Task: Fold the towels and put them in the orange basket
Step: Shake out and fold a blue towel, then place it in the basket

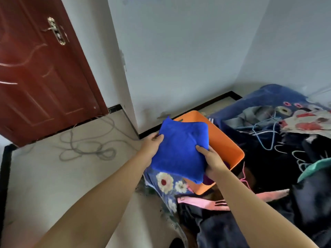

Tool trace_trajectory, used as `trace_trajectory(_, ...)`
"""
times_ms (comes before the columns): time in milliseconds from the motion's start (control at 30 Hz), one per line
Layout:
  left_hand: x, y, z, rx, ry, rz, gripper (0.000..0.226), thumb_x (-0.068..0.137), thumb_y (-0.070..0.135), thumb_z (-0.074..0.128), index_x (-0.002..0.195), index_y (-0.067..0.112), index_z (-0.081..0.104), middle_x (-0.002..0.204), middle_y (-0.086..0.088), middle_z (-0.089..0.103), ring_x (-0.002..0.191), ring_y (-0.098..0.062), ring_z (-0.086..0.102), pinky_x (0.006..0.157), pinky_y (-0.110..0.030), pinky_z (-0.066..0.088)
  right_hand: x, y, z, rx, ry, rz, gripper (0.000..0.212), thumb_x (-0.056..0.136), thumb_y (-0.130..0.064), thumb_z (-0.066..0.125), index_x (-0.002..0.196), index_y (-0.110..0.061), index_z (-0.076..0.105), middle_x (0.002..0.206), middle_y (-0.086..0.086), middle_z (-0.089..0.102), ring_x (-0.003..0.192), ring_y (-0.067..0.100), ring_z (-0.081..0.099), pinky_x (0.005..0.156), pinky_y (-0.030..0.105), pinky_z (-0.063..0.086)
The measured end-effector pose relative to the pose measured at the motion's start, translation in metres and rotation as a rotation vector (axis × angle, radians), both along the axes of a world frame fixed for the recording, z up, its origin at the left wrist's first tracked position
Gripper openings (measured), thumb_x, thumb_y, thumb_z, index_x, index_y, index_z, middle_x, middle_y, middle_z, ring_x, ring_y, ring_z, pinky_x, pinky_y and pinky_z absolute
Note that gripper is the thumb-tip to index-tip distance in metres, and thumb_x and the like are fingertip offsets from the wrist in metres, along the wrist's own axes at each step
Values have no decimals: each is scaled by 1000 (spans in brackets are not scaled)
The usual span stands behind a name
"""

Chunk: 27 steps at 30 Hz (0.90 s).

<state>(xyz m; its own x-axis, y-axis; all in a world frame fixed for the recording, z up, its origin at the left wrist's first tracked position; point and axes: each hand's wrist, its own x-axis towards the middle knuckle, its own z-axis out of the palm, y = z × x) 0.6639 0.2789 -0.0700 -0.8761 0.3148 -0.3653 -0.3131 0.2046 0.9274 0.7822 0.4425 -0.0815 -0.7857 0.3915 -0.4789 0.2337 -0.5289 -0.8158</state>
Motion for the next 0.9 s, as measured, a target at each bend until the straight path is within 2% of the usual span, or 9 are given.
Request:
trace_trajectory(67, -28, 39, -4, -35, 9, -90, 11, 95, 22, 55, 100, 21, 64, 96, -3, 65, 89, -19, 61, 77, -29, 47, -16, 30, -7, 33, -29, -82, 25, 92, -12, 58, 115, -18, 60, 109, 3, 68, 99, 23, 64, 76, 37, 52)
trace_trajectory(167, -58, 90, -17, -154, 4, -288, 23, 92, 22, 57, 114, 20, 60, 103, -3, 66, 94, -21, 64, 79, -33, 50, -31, 64, -30, 124, -168, -202, 23, 92, -12, 56, 114, -13, 59, 112, 8, 66, 103, 28, 61, 93, 45, 49)
trace_trajectory(267, -81, 149, -53, -281, 38, -512, 38, 91, 16, 55, 129, 13, 54, 123, -13, 63, 108, -29, 61, 71, -29, 49, -43, 97, -68, 206, -403, -321, 29, 91, -14, 53, 120, -12, 51, 108, 9, 59, 100, 30, 56, 94, 46, 47)
trace_trajectory(333, -88, 175, -85, -333, 41, -618, 50, 89, 16, 55, 138, 19, 46, 128, -3, 60, 112, -27, 59, 88, -35, 51, -44, 108, -94, 235, -548, -369, 33, 92, -16, 50, 124, -11, 47, 107, 9, 56, 97, 30, 54, 89, 42, 46)
trace_trajectory(433, -102, 216, -155, -520, 52, -780, 56, 82, 26, 57, 137, 24, 45, 121, 0, 60, 102, -23, 60, 89, -36, 52, -48, 119, -137, 223, -742, -453, 40, 94, -16, 46, 132, -9, 39, 118, 15, 54, 108, 35, 53, 91, 41, 43)
trace_trajectory(533, -104, 236, -202, -655, 47, -884, 60, 90, 30, 55, 145, 20, 34, 140, -3, 45, 125, -28, 47, 95, -31, 41, -53, 124, -182, 203, -898, -528, 54, 86, -17, 48, 138, -7, 36, 130, 16, 52, 118, 39, 51, 98, 40, 44)
trace_trajectory(667, -105, 253, -250, -760, -8, -971, 61, 93, 32, 52, 148, 16, 28, 148, -7, 37, 132, -31, 40, 102, -39, 39, -63, 118, -226, 160, -1011, -617, 47, 94, -9, 43, 140, -4, 35, 136, 18, 47, 123, 34, 49, 73, 21, 44)
trace_trajectory(767, -105, 254, -270, -818, 43, -999, 53, 91, 33, 56, 138, 13, 43, 137, -11, 49, 121, -32, 51, 94, -36, 45, -67, 116, -244, 120, -1098, -681, 41, 101, -17, 33, 141, -7, 33, 143, 14, 42, 133, 29, 40, 107, 31, 37)
trace_trajectory(900, -109, 248, -285, -929, 168, -1000, 54, 81, 50, 59, 122, 16, 57, 118, -6, 60, 101, -27, 59, 86, -36, 51, -68, 113, -258, 214, -1167, -603, 53, 99, -18, 42, 147, -6, 25, 150, 17, 34, 137, 34, 35, 113, 41, 29)
